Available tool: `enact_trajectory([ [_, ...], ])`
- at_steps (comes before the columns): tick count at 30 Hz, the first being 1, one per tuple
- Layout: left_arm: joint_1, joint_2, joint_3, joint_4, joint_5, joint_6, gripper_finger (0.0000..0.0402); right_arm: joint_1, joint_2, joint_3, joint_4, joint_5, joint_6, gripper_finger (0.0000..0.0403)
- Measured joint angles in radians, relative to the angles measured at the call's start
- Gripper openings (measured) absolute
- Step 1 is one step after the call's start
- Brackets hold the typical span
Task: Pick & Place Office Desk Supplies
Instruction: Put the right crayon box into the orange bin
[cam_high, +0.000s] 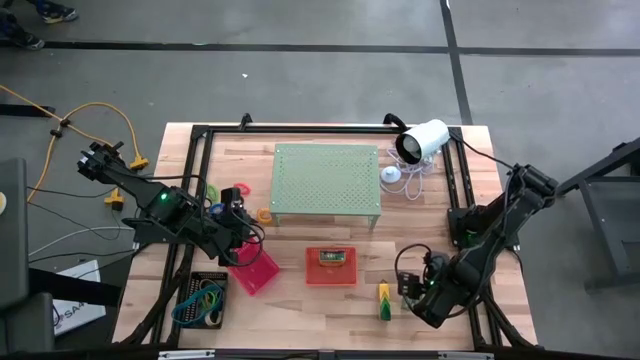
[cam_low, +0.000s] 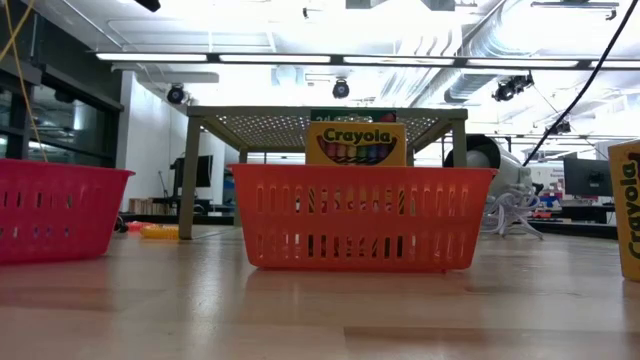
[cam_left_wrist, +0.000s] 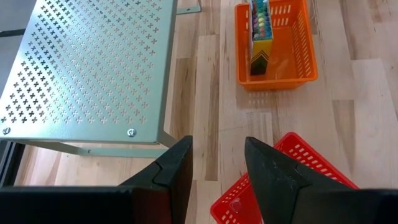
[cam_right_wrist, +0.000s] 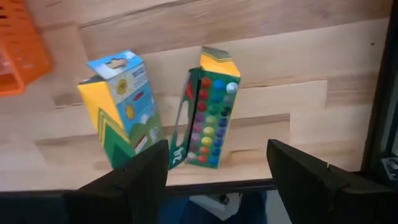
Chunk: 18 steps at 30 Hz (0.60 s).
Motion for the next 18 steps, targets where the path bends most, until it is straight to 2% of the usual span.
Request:
enact_trajectory([
  [18,0.0,0.0,0.0,0.0,0.0,0.0,0.0139,-0.013,0.045,0.0,0.022,0.009,0.016,0.0258],
])
